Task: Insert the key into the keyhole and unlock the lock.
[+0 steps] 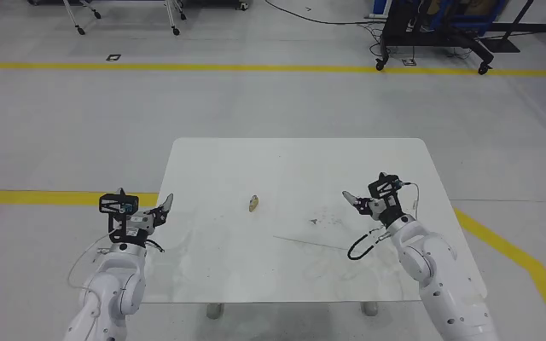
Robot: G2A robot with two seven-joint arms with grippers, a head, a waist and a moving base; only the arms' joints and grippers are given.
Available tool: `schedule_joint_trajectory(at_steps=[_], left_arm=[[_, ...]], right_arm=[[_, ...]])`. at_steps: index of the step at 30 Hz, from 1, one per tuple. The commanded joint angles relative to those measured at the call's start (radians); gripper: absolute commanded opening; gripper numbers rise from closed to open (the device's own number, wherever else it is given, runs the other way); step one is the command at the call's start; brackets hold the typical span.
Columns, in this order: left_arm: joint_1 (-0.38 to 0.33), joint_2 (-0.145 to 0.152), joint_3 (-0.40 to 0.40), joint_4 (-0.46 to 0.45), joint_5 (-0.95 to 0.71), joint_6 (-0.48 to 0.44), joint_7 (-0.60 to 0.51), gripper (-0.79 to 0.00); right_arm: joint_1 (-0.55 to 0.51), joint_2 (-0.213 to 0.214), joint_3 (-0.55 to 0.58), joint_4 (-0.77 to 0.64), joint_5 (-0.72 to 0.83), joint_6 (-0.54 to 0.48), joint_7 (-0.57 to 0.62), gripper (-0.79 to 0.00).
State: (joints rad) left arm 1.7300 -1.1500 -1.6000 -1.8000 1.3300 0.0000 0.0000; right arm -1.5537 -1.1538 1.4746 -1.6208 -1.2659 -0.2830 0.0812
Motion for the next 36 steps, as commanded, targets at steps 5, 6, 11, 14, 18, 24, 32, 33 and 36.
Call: schedule_joint_trajectory(at_steps=[5, 6, 11, 14, 18, 24, 32, 33, 36], left_arm=[[0.000, 0.000, 0.000, 0.000, 0.000, 0.000, 0.000, -0.001], [0.000, 0.000, 0.000, 0.000, 0.000, 0.000, 0.000, 0.000], [0.000, 0.000, 0.000, 0.000, 0.000, 0.000, 0.000, 0.000], [0.000, 0.000, 0.000, 0.000, 0.000, 0.000, 0.000, 0.000], [0.000, 0.000, 0.000, 0.000, 0.000, 0.000, 0.000, 0.000], [0.000, 0.000, 0.000, 0.000, 0.000, 0.000, 0.000, 0.000], [0.000, 0.000, 0.000, 0.000, 0.000, 0.000, 0.000, 0.000], [0.000, 0.000, 0.000, 0.000, 0.000, 0.000, 0.000, 0.000], [0.000, 0.000, 0.000, 0.000, 0.000, 0.000, 0.000, 0.000]], right_arm=[[0.000, 0.000, 0.000, 0.000, 0.000, 0.000, 0.000, 0.000], [0.001, 0.000, -0.008, -0.002, 0.001, -0.024, -0.002, 0.000], [0.121, 0.007, -0.076, 0.154, 0.010, -0.368, -0.020, 0.000], [0.198, 0.010, -0.125, 0.250, -0.032, -0.543, -0.073, 0.000], [0.292, 0.013, -0.203, 0.339, -0.175, -0.696, -0.087, 0.000], [0.383, 0.018, -0.322, 0.442, -0.289, -0.729, -0.169, 0.000], [0.443, 0.017, -0.377, 0.519, -0.351, -0.719, -0.190, -0.419], [0.444, 0.017, -0.382, 0.521, -0.360, -0.714, -0.192, -0.443], [0.449, 0.017, -0.394, 0.527, -0.373, -0.702, -0.190, -0.505]])
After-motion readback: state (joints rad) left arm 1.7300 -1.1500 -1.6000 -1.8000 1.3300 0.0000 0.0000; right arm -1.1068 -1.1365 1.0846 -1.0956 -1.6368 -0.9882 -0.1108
